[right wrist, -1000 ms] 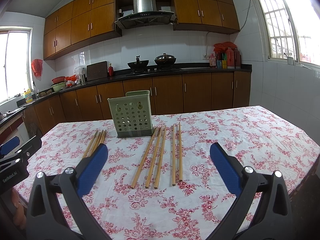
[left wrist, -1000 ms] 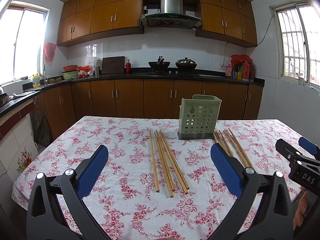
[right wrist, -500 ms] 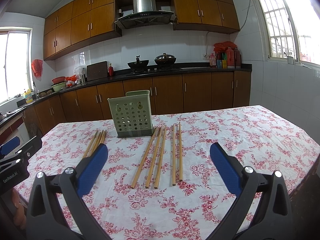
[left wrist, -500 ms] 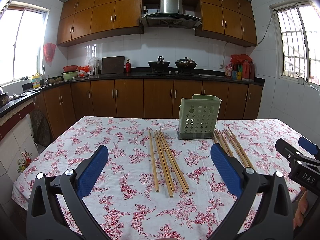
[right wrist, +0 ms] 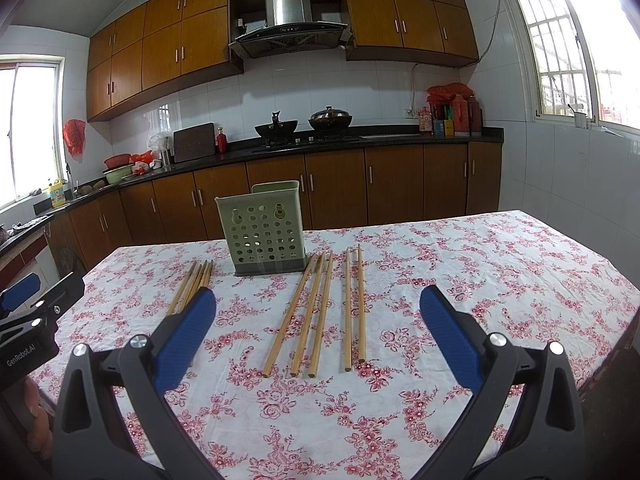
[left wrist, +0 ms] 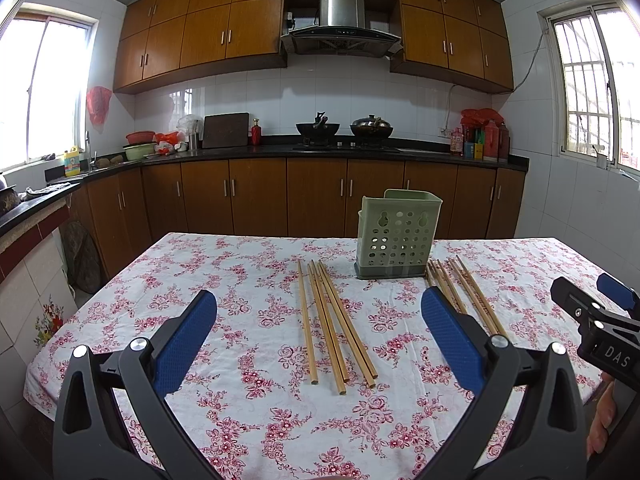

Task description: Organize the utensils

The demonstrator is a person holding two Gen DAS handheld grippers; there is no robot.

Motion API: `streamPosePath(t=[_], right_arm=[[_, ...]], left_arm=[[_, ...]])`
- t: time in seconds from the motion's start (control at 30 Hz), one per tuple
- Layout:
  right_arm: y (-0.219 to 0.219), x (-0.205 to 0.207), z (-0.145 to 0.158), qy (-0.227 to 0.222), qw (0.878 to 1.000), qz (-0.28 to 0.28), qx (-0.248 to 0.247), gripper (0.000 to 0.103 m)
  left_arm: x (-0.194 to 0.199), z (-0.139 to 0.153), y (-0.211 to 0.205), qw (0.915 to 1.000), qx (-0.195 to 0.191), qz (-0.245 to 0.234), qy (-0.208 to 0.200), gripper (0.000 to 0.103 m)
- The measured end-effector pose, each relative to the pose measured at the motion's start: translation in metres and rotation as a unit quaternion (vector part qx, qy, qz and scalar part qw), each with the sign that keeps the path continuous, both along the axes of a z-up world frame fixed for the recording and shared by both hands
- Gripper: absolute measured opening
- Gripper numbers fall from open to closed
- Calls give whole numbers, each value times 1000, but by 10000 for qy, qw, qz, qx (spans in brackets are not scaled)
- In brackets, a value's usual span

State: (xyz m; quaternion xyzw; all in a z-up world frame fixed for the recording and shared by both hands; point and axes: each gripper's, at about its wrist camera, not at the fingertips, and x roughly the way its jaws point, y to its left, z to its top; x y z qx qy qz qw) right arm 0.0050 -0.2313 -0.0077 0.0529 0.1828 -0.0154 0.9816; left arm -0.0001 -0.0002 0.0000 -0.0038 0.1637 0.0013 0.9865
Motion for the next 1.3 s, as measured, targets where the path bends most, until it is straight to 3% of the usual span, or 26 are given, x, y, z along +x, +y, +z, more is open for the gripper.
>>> streamPosePath(t=[1.3], right_arm=[[-3,4,-2,70,10000,-23,-2,99]], left_arm=[[3,1,4,10000,-26,52,66,101]])
